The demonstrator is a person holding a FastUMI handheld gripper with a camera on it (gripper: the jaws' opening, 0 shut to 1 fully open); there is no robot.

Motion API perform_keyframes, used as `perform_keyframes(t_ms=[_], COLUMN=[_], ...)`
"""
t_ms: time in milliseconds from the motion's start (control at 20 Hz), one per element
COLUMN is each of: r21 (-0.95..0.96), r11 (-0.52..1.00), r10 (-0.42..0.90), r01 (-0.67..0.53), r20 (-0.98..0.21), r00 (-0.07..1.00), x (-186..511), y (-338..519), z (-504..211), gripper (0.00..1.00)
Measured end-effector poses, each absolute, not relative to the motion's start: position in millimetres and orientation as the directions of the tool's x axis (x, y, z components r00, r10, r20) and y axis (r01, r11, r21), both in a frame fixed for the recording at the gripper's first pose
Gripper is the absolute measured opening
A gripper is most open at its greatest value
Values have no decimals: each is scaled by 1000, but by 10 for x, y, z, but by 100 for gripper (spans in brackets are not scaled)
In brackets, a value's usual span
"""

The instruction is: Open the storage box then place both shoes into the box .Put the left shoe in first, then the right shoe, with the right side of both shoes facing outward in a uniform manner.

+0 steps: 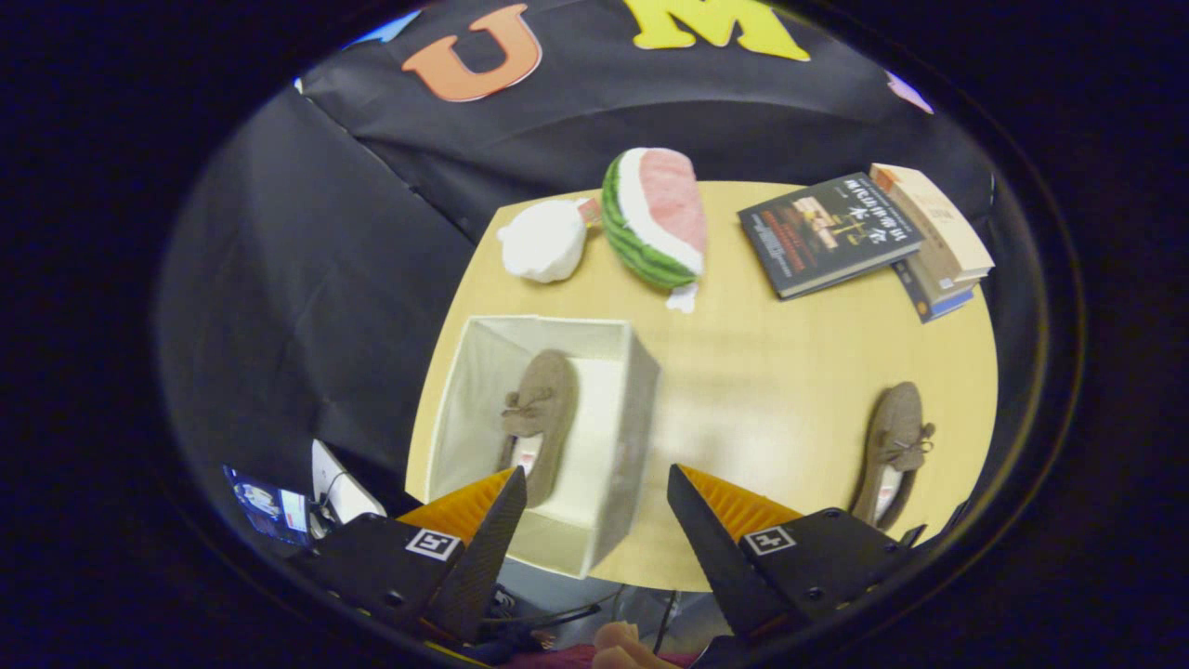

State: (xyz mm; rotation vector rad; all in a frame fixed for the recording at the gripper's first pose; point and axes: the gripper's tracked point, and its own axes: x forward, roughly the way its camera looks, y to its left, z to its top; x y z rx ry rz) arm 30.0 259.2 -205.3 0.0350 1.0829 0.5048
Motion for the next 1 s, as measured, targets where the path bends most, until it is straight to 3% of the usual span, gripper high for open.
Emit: perform_keyframes(t_ms=[200,550,1000], r21=[225,137,87], r11=[926,975,989], r10=[341,196,118], r01=[-303,-176,-121], r20=[-845,-902,-952], r00=[413,384,283], x=[544,814,1041], y=[1543,-55,-712], z=[-2178,-2900,-3841], gripper=[95,95,91])
